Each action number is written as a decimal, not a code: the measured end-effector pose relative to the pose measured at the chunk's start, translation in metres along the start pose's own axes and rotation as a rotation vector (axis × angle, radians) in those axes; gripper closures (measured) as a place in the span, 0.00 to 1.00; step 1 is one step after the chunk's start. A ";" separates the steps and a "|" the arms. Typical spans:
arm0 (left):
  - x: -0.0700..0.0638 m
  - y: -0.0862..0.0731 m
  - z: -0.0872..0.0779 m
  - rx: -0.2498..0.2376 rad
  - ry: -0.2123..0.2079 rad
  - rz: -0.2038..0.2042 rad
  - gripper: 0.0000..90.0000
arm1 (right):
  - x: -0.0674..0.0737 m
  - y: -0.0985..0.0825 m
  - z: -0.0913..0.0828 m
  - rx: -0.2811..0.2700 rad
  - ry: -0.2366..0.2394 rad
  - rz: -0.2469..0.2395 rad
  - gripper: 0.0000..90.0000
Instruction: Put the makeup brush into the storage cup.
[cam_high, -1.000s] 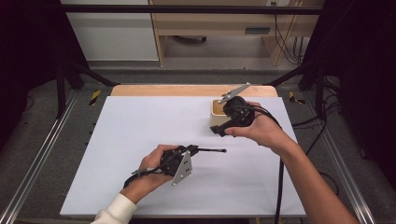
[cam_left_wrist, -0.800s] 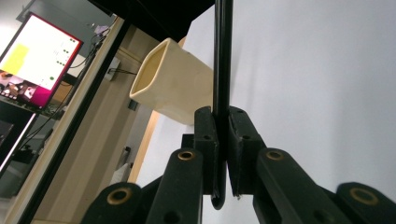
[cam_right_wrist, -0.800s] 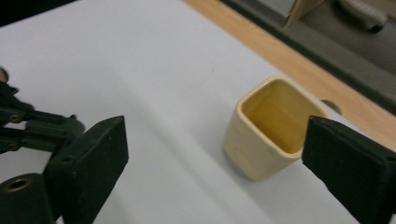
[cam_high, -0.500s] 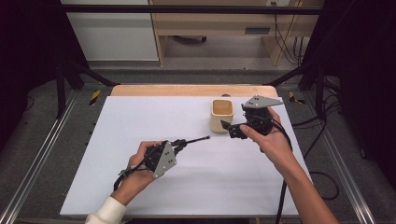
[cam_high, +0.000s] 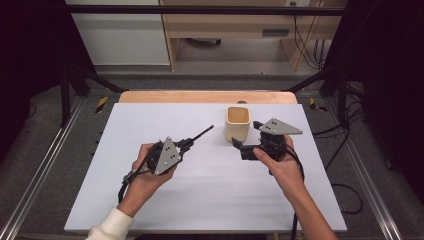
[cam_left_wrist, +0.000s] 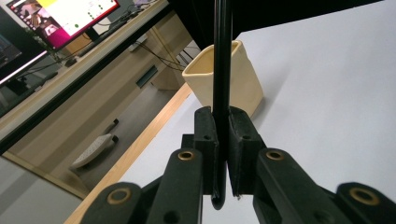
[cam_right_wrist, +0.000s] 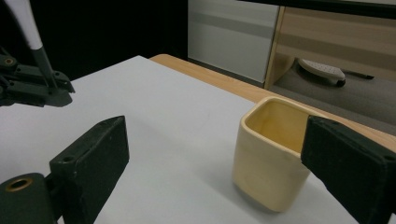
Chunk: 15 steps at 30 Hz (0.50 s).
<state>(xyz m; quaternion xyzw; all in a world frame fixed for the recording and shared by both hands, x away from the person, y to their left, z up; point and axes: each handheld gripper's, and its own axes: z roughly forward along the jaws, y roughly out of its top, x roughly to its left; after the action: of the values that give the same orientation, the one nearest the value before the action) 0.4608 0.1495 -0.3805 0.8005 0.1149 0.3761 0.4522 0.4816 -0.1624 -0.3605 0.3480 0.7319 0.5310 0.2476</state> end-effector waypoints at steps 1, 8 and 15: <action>0.000 0.001 0.001 0.004 0.004 -0.005 0.93 | 0.002 -0.001 0.001 -0.010 -0.003 -0.007 0.09; 0.002 0.005 0.003 0.012 0.009 -0.025 0.93 | 0.006 -0.003 0.001 -0.055 -0.018 0.006 0.12; 0.004 0.008 0.003 0.007 0.014 -0.047 0.93 | 0.006 -0.003 -0.001 -0.064 -0.010 0.025 0.09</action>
<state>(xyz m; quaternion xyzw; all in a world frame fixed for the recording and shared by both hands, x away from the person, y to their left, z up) 0.4642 0.1456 -0.3730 0.7966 0.1383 0.3704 0.4573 0.4766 -0.1588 -0.3627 0.3517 0.7088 0.5555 0.2556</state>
